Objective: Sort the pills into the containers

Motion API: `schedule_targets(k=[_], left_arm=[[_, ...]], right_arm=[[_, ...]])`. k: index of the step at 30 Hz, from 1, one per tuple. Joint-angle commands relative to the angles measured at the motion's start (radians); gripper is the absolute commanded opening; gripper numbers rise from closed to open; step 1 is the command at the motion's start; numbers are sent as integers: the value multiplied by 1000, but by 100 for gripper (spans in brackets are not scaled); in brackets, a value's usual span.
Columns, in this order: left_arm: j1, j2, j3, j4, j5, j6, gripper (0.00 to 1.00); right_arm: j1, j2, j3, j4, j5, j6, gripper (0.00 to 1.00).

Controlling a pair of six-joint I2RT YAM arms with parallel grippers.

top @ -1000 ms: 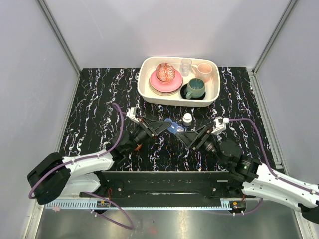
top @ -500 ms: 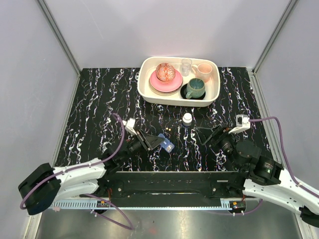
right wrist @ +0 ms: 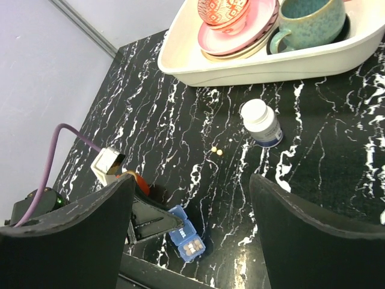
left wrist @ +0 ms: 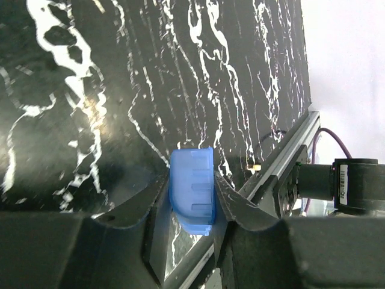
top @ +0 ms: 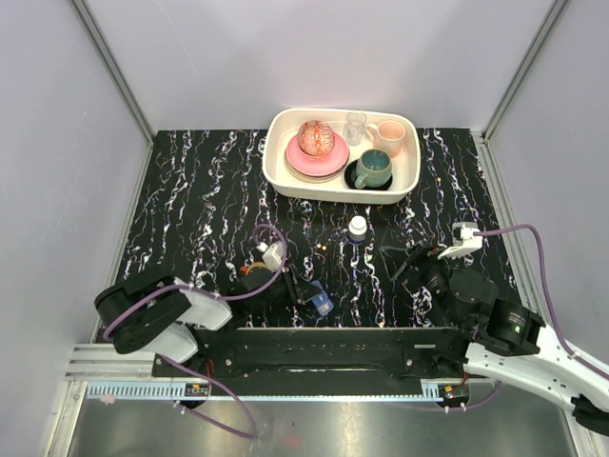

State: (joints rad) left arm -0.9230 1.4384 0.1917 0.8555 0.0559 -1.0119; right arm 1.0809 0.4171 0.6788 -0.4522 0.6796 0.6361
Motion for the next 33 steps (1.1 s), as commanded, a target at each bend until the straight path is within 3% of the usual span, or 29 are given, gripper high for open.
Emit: schedule_targets(k=[1,5,7,9,13,22,25,27,33], left_arm=[[-22,77,64,116,9,42,23],[-31,103,71,120,-5,36,40],[-31,91,84,88,-19,39,62],[-33,62,109,-2,-50,51,80],[-34,-31,164,-247,-129,87,96],[-37,-236,560,-931,-358,251,99],[-37,-262,655,-1048,-402,253,99],[-37,-277,696,-1096,-418,243,99],[-33,-265,796,-1216,-410,330,99]], right_arm=[[5,-37,34,0,60,-56,82],[5,-49,22,-8,57,-56,82],[5,-52,15,-6,57,-52,83],[5,-49,10,-8,60,-47,84],[5,-47,14,-17,70,-46,86],[5,-54,47,-71,74,-44,86],[5,6,105,-141,63,-42,89],[7,63,155,-180,31,-39,99],[5,147,269,-335,-25,63,100]])
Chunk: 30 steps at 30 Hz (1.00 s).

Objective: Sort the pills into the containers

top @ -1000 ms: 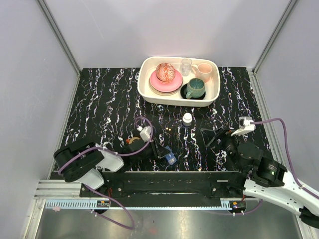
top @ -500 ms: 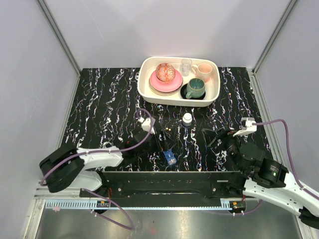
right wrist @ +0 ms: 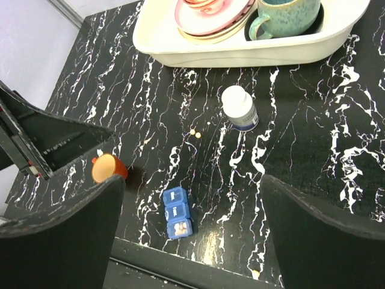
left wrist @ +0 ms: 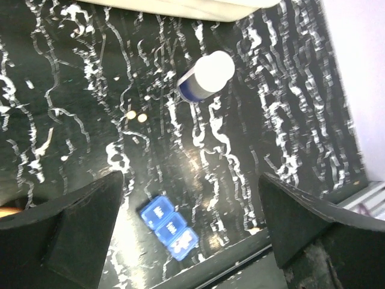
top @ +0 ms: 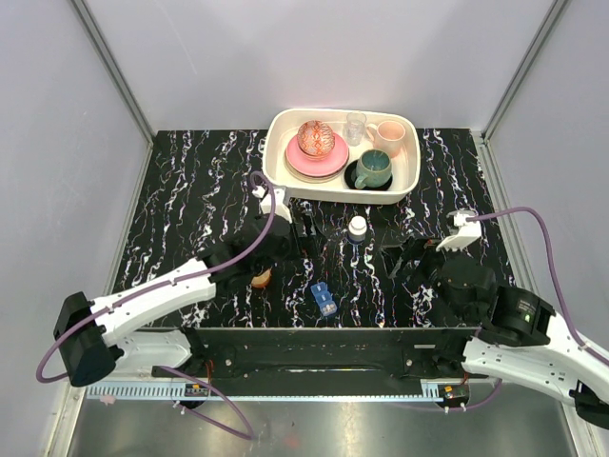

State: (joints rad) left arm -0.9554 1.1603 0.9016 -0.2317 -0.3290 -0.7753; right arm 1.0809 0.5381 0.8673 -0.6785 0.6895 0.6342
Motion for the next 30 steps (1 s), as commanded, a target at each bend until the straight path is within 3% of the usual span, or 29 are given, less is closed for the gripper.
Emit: schedule_targets(k=[1,5,14,26,30], left_arm=[[1,25,112,-183,-27,102,99],[0,44,181,-276,-36,111,99],[1,-169,30,-222,-2,171,99],[1,-413,-82,-314,-129,153,99],[1,-484,-115,-324,-182,162,99]], right_arm=[[5,29,88,-128,-41,87,100],[5,25,121,-153,-120,113,100],[5,57,113,-161,-196,137,100],[5,23,46,-161,-81,159,100],[5,36,24,-116,14,40,100]])
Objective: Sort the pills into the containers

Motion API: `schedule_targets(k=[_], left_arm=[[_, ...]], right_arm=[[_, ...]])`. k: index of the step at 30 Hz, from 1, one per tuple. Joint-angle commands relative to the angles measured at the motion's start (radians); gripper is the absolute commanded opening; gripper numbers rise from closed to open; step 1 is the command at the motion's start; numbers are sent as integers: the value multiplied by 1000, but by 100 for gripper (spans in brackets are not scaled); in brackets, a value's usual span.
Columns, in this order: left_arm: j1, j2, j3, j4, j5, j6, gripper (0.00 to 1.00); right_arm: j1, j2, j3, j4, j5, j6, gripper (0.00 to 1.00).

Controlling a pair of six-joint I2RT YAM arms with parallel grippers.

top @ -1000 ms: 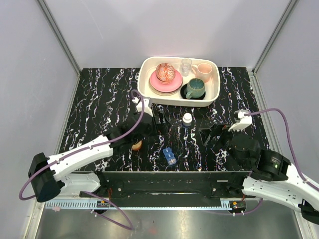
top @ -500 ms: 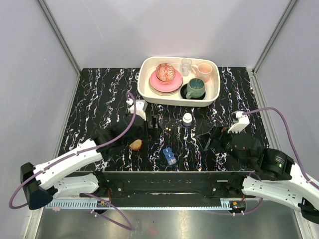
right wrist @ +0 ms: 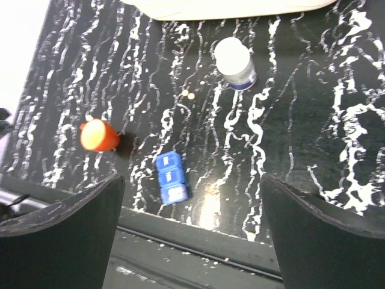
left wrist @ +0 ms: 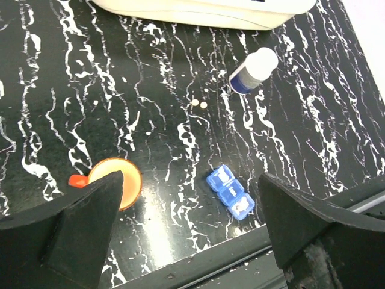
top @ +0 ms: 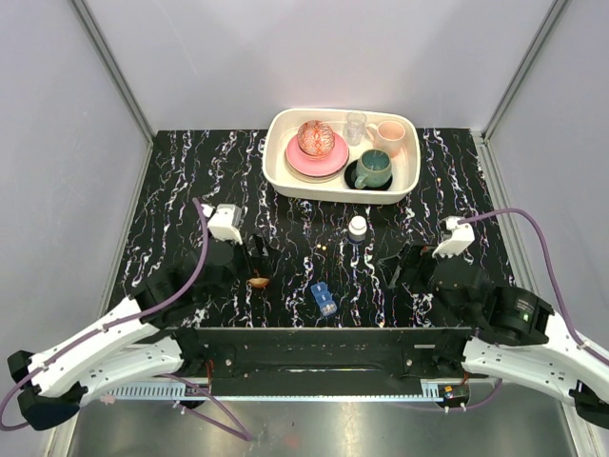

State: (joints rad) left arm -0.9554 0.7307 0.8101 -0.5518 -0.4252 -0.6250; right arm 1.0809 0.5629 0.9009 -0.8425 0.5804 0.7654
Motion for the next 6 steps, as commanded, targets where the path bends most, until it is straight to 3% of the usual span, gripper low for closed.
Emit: schedule_targets(k=[1,6], left_arm=[[3,-83,-38,-3,-95,13,99],[4,-157,-60,-14,-173,-25,99]], right_arm=[[5,21,-2,51,137,-110,100],[5,55,15,54,150,-144,100]])
